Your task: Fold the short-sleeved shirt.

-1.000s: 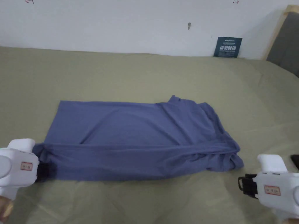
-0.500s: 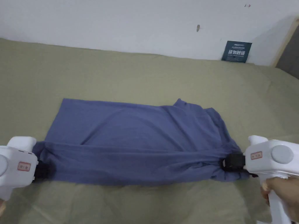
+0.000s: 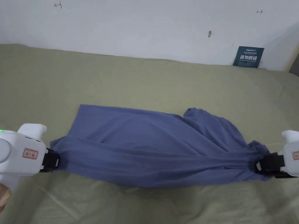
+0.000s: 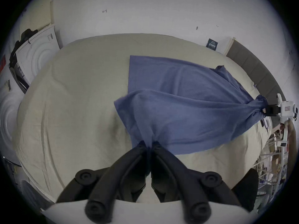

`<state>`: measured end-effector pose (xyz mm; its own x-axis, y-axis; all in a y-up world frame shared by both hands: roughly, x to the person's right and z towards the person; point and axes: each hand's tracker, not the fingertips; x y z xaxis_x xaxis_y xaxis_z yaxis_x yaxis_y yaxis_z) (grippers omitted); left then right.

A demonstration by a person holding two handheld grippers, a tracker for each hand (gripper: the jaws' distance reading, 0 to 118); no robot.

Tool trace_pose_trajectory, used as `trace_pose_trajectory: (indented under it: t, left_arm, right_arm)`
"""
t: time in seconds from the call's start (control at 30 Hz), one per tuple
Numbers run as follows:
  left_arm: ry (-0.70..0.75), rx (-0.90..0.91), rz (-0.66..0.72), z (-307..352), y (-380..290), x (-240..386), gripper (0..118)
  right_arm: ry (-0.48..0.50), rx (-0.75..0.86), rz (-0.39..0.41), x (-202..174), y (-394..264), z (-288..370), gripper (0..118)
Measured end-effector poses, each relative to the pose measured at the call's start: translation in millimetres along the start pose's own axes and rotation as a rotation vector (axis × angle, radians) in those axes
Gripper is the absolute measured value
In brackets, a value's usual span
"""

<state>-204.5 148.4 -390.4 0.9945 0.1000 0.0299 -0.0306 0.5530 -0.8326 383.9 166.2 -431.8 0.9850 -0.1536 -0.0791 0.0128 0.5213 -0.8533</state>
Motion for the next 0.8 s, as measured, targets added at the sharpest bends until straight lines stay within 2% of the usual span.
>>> trace_pose_trajectory:
  t: [0.1, 0.33, 0.5, 0.63, 0.67, 0.7, 0.73, 0.77, 0.8]
  left_arm:
    - [-0.002, 0.0, -0.012, 20, -20, -2, 5]
    - [-0.049, -0.08, -0.002, 51, -103, -5, 5]
    - [-0.055, -0.136, 0.022, 39, -146, -7, 5]
    - [-0.046, -0.132, 0.051, 28, -147, -9, 5]
    - [-0.048, -0.132, 0.052, 26, -146, -12, 11]
    - [-0.045, -0.132, 0.049, 28, -145, -12, 29]
    - [-0.023, -0.128, 0.041, 33, -143, -12, 58]
    - [0.035, -0.129, 0.022, 41, -140, -11, 83]
    - [0.068, -0.131, 0.014, 51, -138, -6, 86]
  right_arm:
    - [-0.01, -0.005, 0.018, 5, -23, 19, 13]
    - [0.019, -0.09, 0.0, 17, -108, 39, 13]
    - [0.033, -0.133, -0.082, 32, -150, 23, 13]
    - [0.004, -0.123, -0.088, 29, -150, 11, 15]
    - [-0.003, -0.126, -0.091, 28, -147, 11, 27]
    - [-0.045, -0.139, -0.077, 25, -145, 13, 48]
    - [-0.11, -0.157, -0.036, 21, -141, 18, 73]
    - [-0.171, -0.167, 0.021, 18, -138, 22, 91]
    - [-0.2, -0.16, 0.062, 15, -137, 28, 88]
